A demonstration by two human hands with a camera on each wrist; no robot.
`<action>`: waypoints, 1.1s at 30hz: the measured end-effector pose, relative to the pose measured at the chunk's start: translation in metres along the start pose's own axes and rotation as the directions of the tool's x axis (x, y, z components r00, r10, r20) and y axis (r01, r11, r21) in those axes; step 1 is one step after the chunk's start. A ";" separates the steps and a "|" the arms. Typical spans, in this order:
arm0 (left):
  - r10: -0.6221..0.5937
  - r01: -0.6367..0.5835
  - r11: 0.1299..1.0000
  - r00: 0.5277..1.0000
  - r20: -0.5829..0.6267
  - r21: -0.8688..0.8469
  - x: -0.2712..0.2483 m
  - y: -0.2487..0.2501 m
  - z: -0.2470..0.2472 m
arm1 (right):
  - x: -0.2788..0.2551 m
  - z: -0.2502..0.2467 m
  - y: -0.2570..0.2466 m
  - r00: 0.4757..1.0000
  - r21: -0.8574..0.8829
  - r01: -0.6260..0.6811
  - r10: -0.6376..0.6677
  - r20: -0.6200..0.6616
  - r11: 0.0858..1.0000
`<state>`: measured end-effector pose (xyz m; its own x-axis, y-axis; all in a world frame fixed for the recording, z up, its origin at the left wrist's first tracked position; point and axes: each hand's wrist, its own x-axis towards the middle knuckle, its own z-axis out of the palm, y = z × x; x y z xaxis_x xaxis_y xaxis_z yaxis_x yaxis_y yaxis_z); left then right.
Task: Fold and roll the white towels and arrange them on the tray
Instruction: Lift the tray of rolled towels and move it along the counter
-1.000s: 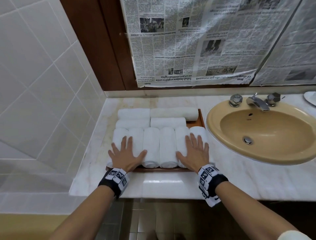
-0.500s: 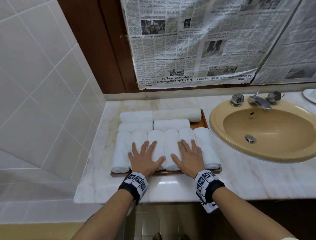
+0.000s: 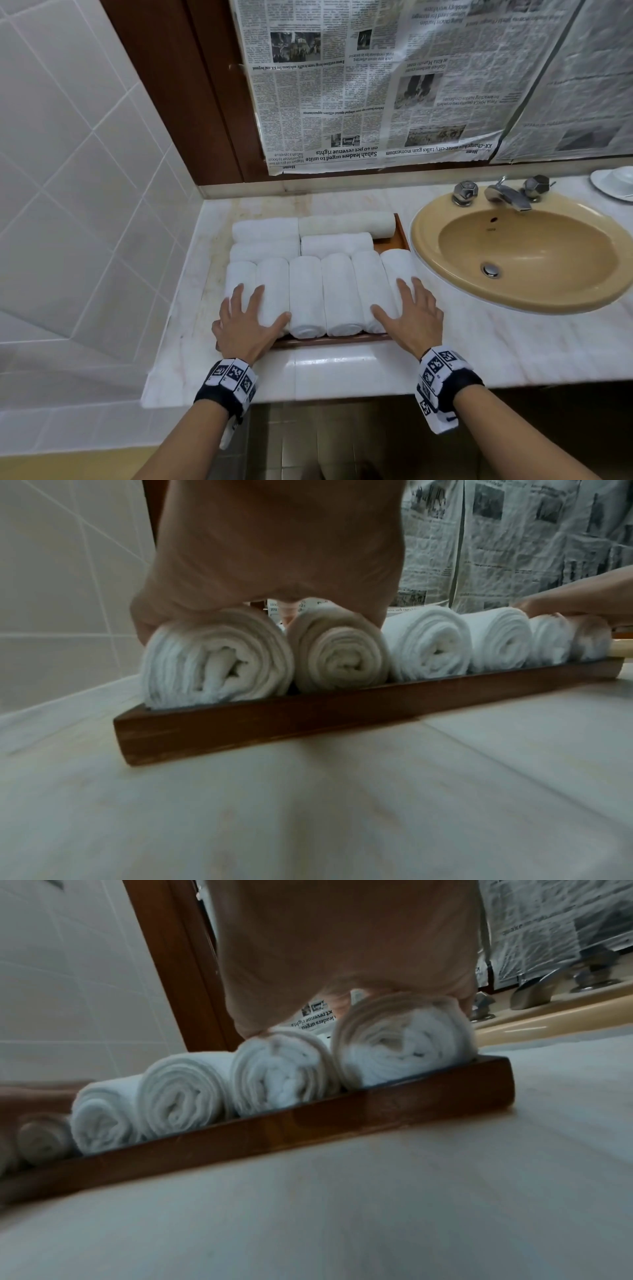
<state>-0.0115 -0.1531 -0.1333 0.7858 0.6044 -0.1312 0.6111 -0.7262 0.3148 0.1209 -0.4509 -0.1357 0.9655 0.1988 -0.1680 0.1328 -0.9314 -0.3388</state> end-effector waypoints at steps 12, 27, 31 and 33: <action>-0.043 0.068 0.883 0.997 0.062 -0.465 -0.001 -0.057 -0.002 | -0.022 0.001 0.033 0.991 0.307 -0.132 0.123 0.051 0.943; -0.214 0.211 0.855 0.976 0.047 -0.473 -0.056 -0.045 0.008 | 0.024 -0.011 0.043 0.995 0.426 -0.029 -0.014 0.096 0.904; -0.311 0.290 0.830 0.950 0.036 -0.477 -0.081 -0.038 0.021 | 0.051 -0.019 0.043 0.985 0.410 0.044 -0.107 0.133 0.911; -0.355 0.322 0.822 0.935 0.021 -0.469 -0.092 -0.028 0.025 | 0.065 -0.022 0.041 0.977 0.396 0.073 -0.146 0.158 0.916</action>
<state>-0.0989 -0.1964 -0.1539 0.5198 0.8157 -0.2538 0.7112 -0.2486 0.6576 0.1942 -0.4833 -0.1399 0.8883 0.3779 -0.2609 0.1031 -0.7178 -0.6886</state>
